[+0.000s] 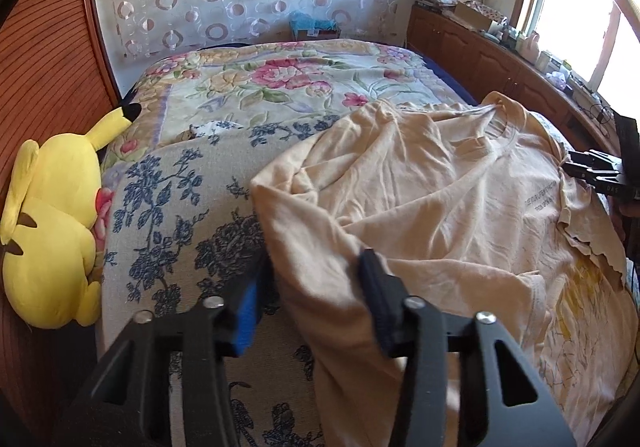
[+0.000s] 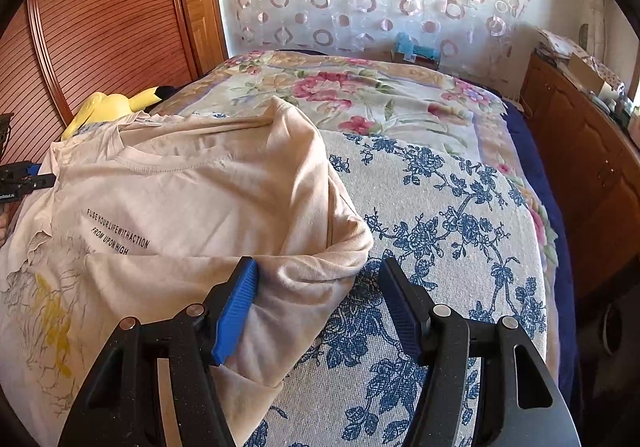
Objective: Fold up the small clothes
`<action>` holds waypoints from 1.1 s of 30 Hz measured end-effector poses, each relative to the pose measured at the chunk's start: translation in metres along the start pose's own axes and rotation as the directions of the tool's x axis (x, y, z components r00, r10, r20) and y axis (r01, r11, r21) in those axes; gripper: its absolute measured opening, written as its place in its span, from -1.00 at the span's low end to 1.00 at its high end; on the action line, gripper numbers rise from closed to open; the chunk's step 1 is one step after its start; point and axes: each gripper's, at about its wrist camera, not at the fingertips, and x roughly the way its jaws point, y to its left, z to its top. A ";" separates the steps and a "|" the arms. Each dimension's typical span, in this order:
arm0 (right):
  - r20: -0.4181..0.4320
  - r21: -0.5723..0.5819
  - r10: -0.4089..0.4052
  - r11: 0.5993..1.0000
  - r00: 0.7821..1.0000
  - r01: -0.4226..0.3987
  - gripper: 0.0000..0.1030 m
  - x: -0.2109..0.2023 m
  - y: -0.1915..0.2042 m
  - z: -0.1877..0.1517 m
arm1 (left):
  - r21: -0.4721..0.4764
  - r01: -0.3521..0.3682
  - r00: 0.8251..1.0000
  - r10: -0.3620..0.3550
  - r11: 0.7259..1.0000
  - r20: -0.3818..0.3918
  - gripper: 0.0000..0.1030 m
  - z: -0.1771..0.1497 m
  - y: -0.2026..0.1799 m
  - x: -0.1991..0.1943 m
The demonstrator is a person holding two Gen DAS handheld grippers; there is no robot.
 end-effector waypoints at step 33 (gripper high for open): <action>0.212 -0.051 0.139 0.990 0.967 -0.131 -0.85 -0.255 0.070 -0.166 | 0.031 0.086 0.974 -0.090 0.996 0.209 -0.86 -0.180 -0.073 -0.234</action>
